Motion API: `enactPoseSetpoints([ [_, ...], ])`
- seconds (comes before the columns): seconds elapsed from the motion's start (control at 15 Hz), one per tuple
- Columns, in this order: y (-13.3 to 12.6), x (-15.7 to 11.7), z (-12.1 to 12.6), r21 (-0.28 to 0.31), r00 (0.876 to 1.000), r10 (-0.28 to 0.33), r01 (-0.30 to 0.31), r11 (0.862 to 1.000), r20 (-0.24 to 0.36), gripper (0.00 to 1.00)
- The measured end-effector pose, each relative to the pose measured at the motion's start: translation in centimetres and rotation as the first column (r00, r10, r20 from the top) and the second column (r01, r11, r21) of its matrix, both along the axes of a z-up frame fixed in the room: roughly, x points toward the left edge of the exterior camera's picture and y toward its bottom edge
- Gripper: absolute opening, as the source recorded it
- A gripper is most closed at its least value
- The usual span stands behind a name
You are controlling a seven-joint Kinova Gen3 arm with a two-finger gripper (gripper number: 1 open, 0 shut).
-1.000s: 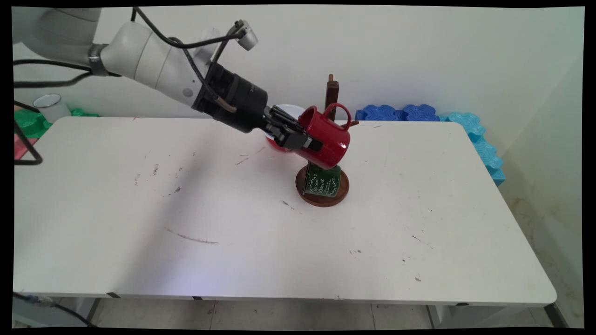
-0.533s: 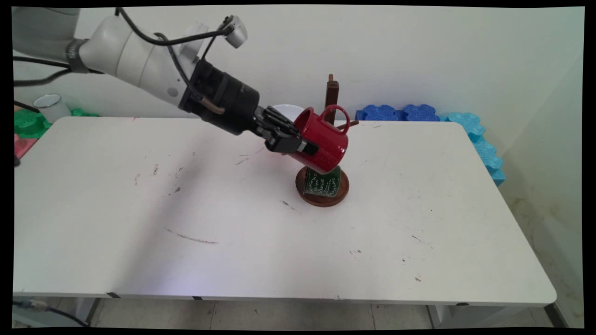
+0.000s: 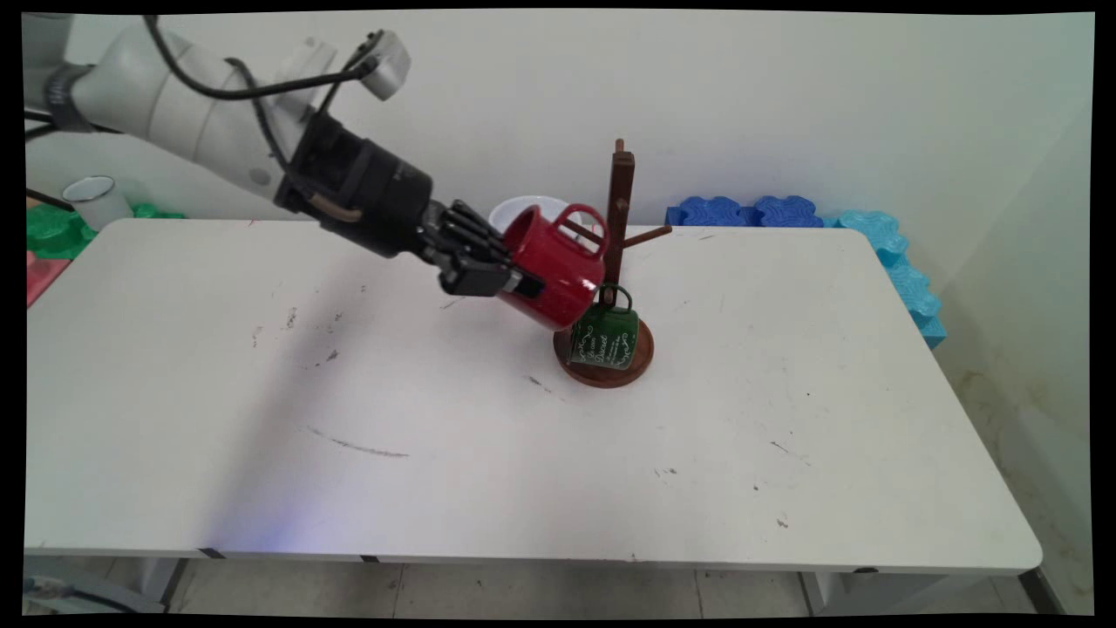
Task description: Place the picked object on the table
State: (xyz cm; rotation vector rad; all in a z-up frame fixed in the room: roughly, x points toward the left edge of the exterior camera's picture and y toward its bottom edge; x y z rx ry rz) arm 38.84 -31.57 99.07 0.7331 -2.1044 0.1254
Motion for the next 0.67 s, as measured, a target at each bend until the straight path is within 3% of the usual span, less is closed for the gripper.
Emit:
enactPoseSetpoints([
  [0.67, 0.9, 5.8, -0.7, -0.064, 0.987, 0.003, 0.007, 0.998, 0.160, 0.00],
])
